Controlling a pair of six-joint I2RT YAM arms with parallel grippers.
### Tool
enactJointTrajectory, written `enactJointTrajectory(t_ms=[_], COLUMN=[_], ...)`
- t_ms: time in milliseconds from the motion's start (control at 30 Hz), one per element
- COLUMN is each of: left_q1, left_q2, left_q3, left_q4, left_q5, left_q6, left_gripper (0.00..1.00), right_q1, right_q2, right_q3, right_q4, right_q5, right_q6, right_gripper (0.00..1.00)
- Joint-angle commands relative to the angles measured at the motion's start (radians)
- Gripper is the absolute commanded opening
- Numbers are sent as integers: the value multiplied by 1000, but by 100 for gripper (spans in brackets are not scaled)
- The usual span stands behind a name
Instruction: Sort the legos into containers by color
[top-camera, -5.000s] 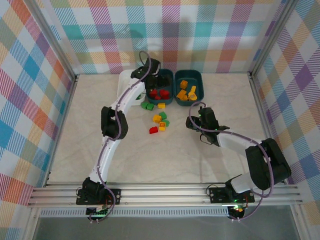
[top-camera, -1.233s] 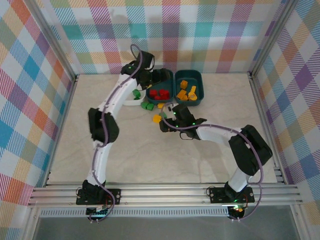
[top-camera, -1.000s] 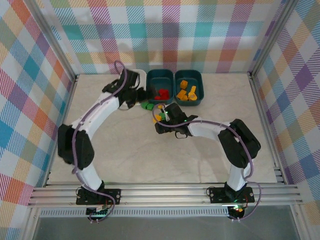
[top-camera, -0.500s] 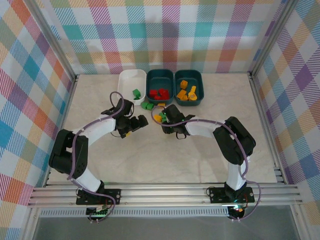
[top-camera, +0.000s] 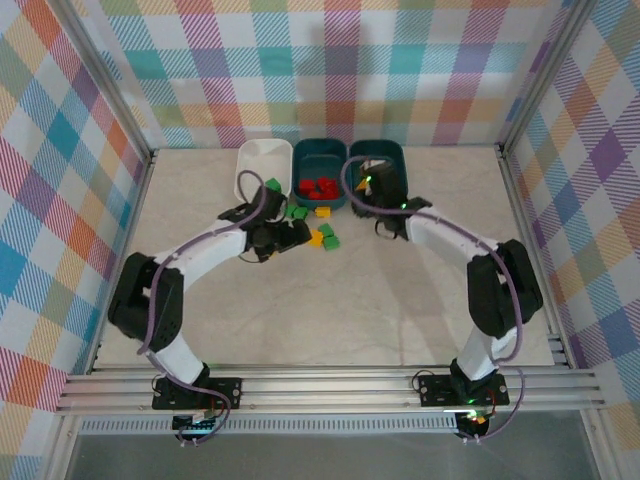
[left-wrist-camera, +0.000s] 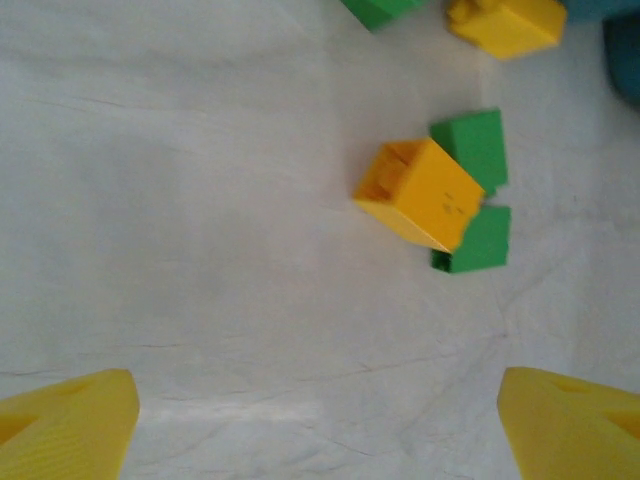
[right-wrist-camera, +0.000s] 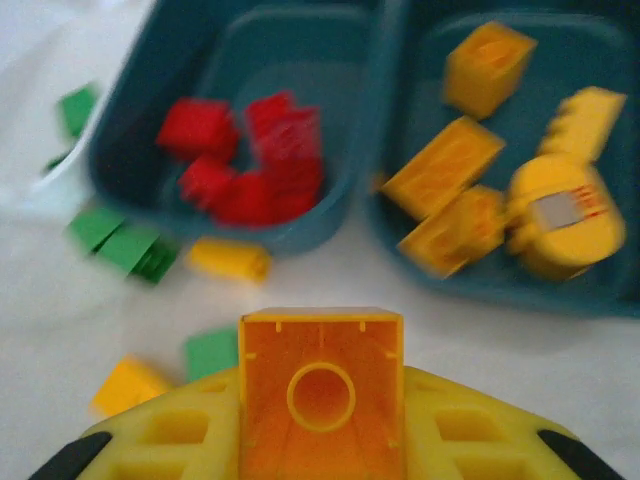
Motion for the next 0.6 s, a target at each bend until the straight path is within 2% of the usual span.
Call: enactJointTrajectory(t_ms=[0, 100, 167, 200, 233, 267, 433, 567], left_q1=[-78, -106, -108, -109, -111, -113, -123, -122], left_q2=[61, 94, 129, 148, 173, 197, 270, 323], left_q3=[61, 90, 124, 144, 168, 193, 253, 347], left_q4=[-25, 9, 23, 25, 28, 30, 74, -40], left_q5=[0, -4, -4, -3, 5, 16, 9, -107], left_q6=[-40, -47, -37, -33, -29, -23, -16, -20], left_gripper=[90, 90, 90, 90, 91, 90, 90, 90], right_q1=[-98, -160, -183, -191, -196, -197, -196, -193], right_q2=[120, 229, 278, 298, 313, 317, 216, 58], right_q3=[108, 229, 283, 312, 339, 356, 280, 108], right_q4=[-63, -111, -113, -128, -146, -151, -108, -48], right_q5=[-55, -129, -158, -174, -180, -178, -186, -210], right_q6=[84, 133, 145, 145, 146, 143, 132, 171], right_gripper=[29, 30, 36, 42, 55, 63, 69, 70])
